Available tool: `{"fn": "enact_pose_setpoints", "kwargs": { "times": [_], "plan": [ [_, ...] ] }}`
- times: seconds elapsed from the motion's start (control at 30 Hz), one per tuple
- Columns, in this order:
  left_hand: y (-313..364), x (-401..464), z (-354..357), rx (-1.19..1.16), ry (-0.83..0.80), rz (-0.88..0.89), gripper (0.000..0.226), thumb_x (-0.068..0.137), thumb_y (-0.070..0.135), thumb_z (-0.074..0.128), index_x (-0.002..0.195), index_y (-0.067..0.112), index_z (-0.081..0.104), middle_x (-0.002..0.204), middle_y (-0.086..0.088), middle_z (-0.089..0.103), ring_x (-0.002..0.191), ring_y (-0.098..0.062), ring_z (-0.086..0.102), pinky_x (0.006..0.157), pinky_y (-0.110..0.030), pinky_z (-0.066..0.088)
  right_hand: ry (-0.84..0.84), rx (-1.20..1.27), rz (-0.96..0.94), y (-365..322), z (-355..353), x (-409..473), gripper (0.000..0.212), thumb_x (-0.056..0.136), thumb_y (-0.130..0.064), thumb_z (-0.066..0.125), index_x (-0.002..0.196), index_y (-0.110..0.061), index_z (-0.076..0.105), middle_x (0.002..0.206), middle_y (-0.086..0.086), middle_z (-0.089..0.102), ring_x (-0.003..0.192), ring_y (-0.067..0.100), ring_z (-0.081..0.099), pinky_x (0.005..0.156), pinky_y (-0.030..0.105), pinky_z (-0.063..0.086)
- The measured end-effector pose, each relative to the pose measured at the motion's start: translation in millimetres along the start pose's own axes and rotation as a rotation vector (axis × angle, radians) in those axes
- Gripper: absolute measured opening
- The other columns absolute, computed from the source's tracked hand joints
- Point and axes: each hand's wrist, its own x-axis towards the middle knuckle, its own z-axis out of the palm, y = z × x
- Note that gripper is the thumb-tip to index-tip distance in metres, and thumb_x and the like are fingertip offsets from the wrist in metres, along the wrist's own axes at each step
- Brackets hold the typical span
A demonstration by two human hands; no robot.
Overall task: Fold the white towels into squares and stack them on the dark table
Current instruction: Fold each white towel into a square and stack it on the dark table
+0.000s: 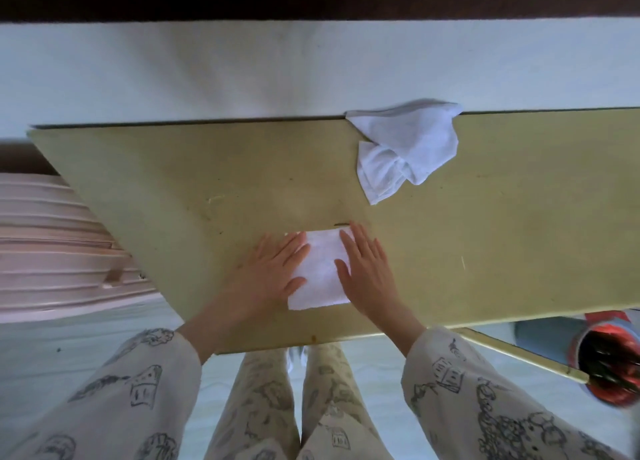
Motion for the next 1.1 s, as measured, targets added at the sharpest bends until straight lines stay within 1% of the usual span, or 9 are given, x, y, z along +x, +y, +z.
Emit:
{"fn": "enact_pose_setpoints", "kwargs": {
  "times": [0.07,0.17,0.33,0.47,0.57,0.63,0.8,0.93,1.1],
  "plan": [
    [2,-6,1,-0.177,0.122,-0.088,0.042,0.081,0.023,0.036,0.115,0.007,0.056,0.113,-0.009,0.067,0.100,-0.022,0.066,0.081,-0.034,0.052,0.190,0.152,0.181,-4,-3,-3,0.034,0.085,-0.014,0.056,0.116,0.000,0.057,0.123,0.021,0.056,0.114,0.038,0.054,0.093,0.049,0.048],
    [7,-14,-1,-0.476,0.203,-0.383,0.047,0.089,0.024,0.028,0.123,0.005,0.055,0.123,-0.013,0.059,0.113,-0.029,0.055,0.097,-0.035,0.038,0.101,0.284,0.445,-13,-5,-2,0.038,0.088,-0.021,0.061,0.119,-0.002,0.052,0.119,0.014,0.050,0.111,0.031,0.045,0.095,0.037,0.036],
    [13,1,-11,-0.561,0.065,-0.675,0.045,0.087,0.029,0.059,0.126,0.013,0.045,0.127,-0.007,0.048,0.118,-0.026,0.042,0.099,-0.036,0.036,-0.003,0.171,0.514,-20,1,5,0.045,0.086,-0.037,0.062,0.116,-0.007,0.048,0.117,0.009,0.048,0.108,0.027,0.046,0.089,0.034,0.038],
    [12,19,-18,-0.549,-0.193,-0.823,0.042,0.079,0.027,0.065,0.114,0.009,0.050,0.118,-0.009,0.054,0.113,-0.029,0.045,0.095,-0.041,0.041,-0.039,0.190,0.528,-24,2,5,0.045,0.086,-0.036,0.062,0.117,-0.006,0.047,0.117,0.009,0.048,0.109,0.026,0.046,0.091,0.033,0.038],
    [12,22,-23,-0.441,-0.347,-0.794,0.031,0.077,0.021,0.062,0.107,0.011,0.059,0.119,-0.010,0.054,0.113,-0.029,0.046,0.094,-0.037,0.041,-0.067,0.226,0.541,-28,5,-1,0.045,0.085,-0.034,0.064,0.116,-0.006,0.047,0.117,0.010,0.048,0.108,0.026,0.046,0.091,0.032,0.038],
    [12,21,-26,-0.479,-0.348,-0.793,0.029,0.079,0.015,0.058,0.108,0.012,0.059,0.119,-0.011,0.055,0.109,-0.028,0.051,0.091,-0.035,0.045,-0.072,0.262,0.547,-31,7,-7,0.044,0.084,-0.032,0.065,0.115,-0.007,0.047,0.118,0.010,0.048,0.108,0.026,0.046,0.091,0.032,0.037],
    [13,12,-39,-0.871,-0.312,-0.845,0.051,0.079,0.017,0.070,0.119,0.000,0.043,0.110,-0.008,0.053,0.102,-0.024,0.054,0.078,-0.028,0.042,-0.065,0.302,0.563,-43,14,-17,0.044,0.084,-0.031,0.065,0.117,-0.008,0.048,0.118,0.009,0.049,0.109,0.025,0.046,0.092,0.031,0.037],
    [10,4,-46,-0.998,-0.422,-0.661,0.028,0.088,0.023,0.060,0.111,0.007,0.058,0.100,-0.003,0.057,0.094,-0.021,0.055,0.075,-0.025,0.039,-0.062,0.303,0.570,-49,19,-24,0.046,0.084,-0.033,0.065,0.119,-0.009,0.048,0.118,0.007,0.049,0.110,0.024,0.046,0.094,0.031,0.037],
    [9,-16,-76,-1.048,-0.352,-0.467,0.022,0.093,0.023,0.050,0.109,0.012,0.059,0.094,0.003,0.056,0.086,-0.011,0.051,0.067,-0.019,0.038,-0.123,0.495,0.540,-52,8,-24,0.052,0.079,-0.040,0.068,0.117,-0.010,0.050,0.112,0.006,0.053,0.107,0.024,0.048,0.092,0.036,0.041]
  ]
}}
